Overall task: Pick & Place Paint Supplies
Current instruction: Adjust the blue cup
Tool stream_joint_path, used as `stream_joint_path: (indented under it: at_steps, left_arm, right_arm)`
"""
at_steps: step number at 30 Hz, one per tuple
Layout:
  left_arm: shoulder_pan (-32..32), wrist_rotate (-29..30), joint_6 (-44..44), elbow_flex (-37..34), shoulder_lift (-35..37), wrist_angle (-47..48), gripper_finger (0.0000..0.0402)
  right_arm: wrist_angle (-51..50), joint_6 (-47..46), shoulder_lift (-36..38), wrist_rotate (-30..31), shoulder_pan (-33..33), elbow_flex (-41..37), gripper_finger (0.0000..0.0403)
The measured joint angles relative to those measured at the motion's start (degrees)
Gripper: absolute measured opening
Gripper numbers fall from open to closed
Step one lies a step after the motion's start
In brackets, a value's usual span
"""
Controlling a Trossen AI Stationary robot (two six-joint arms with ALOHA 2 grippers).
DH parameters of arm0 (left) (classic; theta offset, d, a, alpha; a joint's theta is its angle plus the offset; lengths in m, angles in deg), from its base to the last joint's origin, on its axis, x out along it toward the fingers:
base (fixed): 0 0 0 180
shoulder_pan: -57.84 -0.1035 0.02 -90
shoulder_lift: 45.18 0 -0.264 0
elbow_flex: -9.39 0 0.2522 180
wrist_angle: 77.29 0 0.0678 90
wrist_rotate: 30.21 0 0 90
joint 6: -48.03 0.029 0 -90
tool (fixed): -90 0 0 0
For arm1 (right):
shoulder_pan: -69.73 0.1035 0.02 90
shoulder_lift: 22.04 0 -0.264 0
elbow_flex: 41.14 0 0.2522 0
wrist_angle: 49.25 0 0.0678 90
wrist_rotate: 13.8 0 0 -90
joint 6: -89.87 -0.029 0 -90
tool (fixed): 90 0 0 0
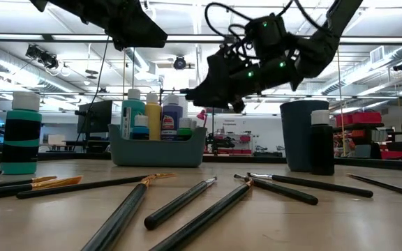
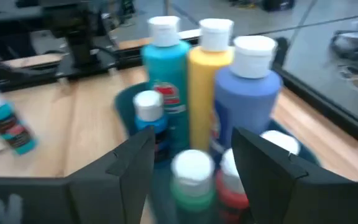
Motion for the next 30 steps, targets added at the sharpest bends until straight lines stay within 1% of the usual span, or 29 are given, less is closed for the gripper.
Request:
stream_joint_path:
  at_steps: [4, 7, 10, 19, 25, 27, 30]
  left_arm:
    - [-0.02, -0.53, -0.02, 0.00, 0.00, -0.02, 0.0179]
    - [-0.02, -2.93, -0.02, 0.00, 0.00, -0.04, 0.0179]
    - [0.00, -4.99, -0.03, 0.00, 0.00, -0.04, 0.0179]
    - [0.00, -5.13, -2.23, 0.00, 0.00, 0.38, 0.0179]
    - [0.00, -5.08, -2.86, 0.00, -0.02, 0.36, 0.0179]
    - [0.00, -5.09, -3.15, 0.00, -0.02, 0.40, 0.0179]
    - [0.00, -5.09, -3.17, 0.00, -0.02, 0.46, 0.0179]
  right_arm:
    - [-6.96, 0.97, 4.68, -3.95, 0.95, 0.02, 0.0215]
    - [-12.48, 3.74, 8.24, -5.94, 2.73, 0.02, 0.0215]
    - [-17.73, 5.83, 12.09, -6.15, 5.25, 0.02, 0.0215]
    - [-40.43, 8.37, 24.24, -6.13, 12.07, 0.04, 0.0215]
    - [-50.98, 8.04, 29.64, -6.16, 15.00, 0.04, 0.0215]
    - [-55.16, 5.73, 30.70, -6.53, 16.12, 0.04, 0.0215]
    - [-60.96, 1.84, 31.35, -9.49, 17.58, 0.04, 0.0215]
